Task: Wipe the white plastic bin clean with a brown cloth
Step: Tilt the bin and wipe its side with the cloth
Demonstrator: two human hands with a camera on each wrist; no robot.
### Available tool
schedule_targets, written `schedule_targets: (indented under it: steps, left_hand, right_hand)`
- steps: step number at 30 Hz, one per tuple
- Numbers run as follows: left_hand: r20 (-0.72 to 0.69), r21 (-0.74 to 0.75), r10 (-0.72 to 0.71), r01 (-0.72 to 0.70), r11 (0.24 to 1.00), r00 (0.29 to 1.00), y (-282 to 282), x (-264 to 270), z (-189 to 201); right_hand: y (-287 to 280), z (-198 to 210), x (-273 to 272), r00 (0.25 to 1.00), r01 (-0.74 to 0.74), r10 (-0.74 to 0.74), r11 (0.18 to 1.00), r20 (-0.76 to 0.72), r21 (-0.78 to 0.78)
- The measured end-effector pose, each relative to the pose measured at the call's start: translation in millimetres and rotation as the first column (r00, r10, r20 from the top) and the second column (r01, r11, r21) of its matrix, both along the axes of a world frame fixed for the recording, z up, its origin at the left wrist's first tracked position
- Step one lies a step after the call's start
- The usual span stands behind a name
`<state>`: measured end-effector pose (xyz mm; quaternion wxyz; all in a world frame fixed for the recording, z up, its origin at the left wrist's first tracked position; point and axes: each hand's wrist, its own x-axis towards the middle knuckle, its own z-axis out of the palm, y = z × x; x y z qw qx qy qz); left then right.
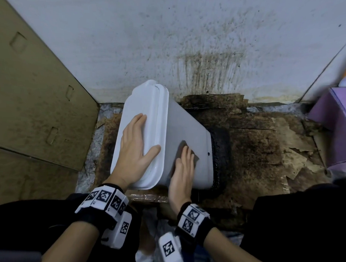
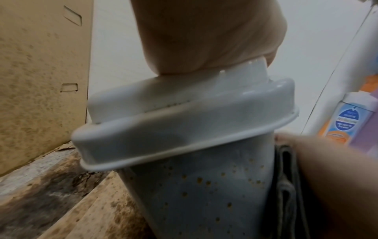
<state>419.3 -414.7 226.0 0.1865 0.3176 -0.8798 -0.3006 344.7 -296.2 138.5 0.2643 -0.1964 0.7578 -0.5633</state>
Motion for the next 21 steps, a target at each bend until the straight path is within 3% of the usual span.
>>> schedule_targets:
  steps: [6, 13, 21]
  left_hand:
    - [0.001, -0.001, 0.001, -0.001, 1.000, 1.000, 1, 0, 0]
    - [-0.003, -0.001, 0.001, -0.001, 1.000, 1.000, 2, -3, 1]
    - [0.000, -0.001, -0.007, 0.007, 1.000, 1.000, 7, -6, 3]
  right_hand:
    - [5, 16, 20, 0.992, -0.064, 0.050, 0.991, -0.113, -0.119]
    - [21, -16, -13, 0.949, -0.192, 0.161, 0.977, -0.270, -0.093]
    - [41, -71, -48, 0.995, -0.102, 0.101, 0.992, 0.014, 0.078]
